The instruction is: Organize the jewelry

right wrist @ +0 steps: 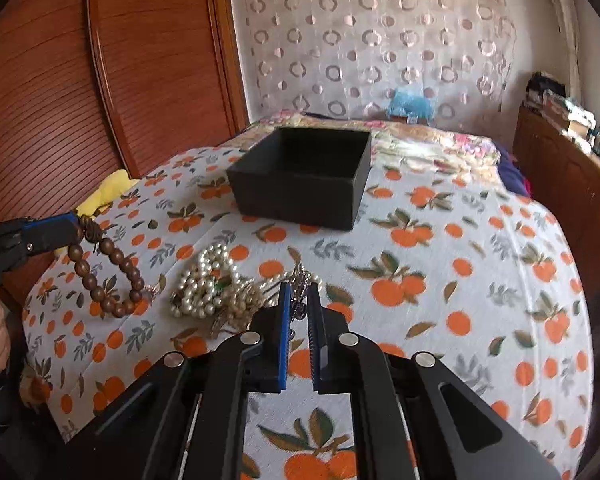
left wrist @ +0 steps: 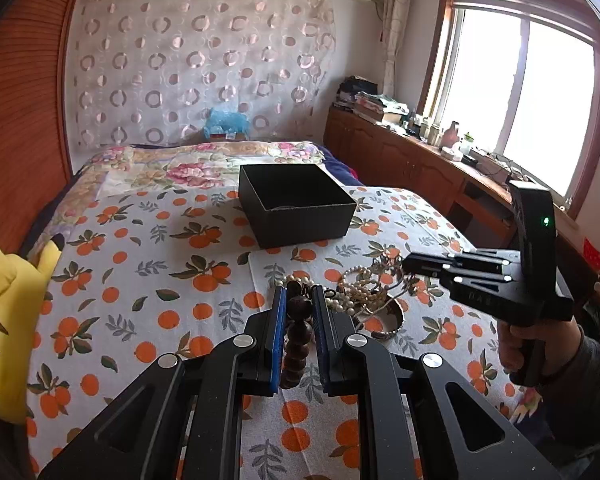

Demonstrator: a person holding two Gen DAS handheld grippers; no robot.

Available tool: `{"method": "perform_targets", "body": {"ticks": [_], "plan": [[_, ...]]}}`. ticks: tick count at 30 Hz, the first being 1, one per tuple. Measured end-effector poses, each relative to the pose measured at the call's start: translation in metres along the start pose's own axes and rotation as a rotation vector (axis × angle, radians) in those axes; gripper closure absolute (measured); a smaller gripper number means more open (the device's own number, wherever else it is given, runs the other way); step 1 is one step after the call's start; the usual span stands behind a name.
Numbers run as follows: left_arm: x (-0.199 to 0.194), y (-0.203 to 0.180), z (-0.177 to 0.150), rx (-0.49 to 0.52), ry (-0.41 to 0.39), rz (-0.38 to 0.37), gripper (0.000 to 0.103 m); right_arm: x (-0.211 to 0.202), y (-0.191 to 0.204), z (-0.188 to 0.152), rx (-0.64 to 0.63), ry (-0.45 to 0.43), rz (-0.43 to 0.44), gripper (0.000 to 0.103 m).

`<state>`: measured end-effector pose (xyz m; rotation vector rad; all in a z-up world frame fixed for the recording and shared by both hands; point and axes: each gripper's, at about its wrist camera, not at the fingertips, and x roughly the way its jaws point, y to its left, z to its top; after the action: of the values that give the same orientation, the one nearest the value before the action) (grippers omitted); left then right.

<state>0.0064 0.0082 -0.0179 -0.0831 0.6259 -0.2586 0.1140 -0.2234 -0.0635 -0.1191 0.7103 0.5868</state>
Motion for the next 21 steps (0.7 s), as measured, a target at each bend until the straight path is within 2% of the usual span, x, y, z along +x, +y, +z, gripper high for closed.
{"method": "perform_targets", "body": {"ticks": [15, 16, 21], "plan": [[0.006, -0.004, 0.006, 0.012, -0.004, -0.003, 0.091, -0.021, -0.003, 0.037, -0.125, -0.069, -0.096, 0.096], [0.007, -0.005, 0.008, 0.016, -0.005, -0.004, 0.091, -0.021, -0.004, 0.038, -0.128, -0.07, -0.102, 0.1], [0.009, -0.007, 0.022, 0.03, -0.023, -0.006, 0.091, -0.024, -0.008, 0.047, -0.149, -0.073, -0.125, 0.101]]}}
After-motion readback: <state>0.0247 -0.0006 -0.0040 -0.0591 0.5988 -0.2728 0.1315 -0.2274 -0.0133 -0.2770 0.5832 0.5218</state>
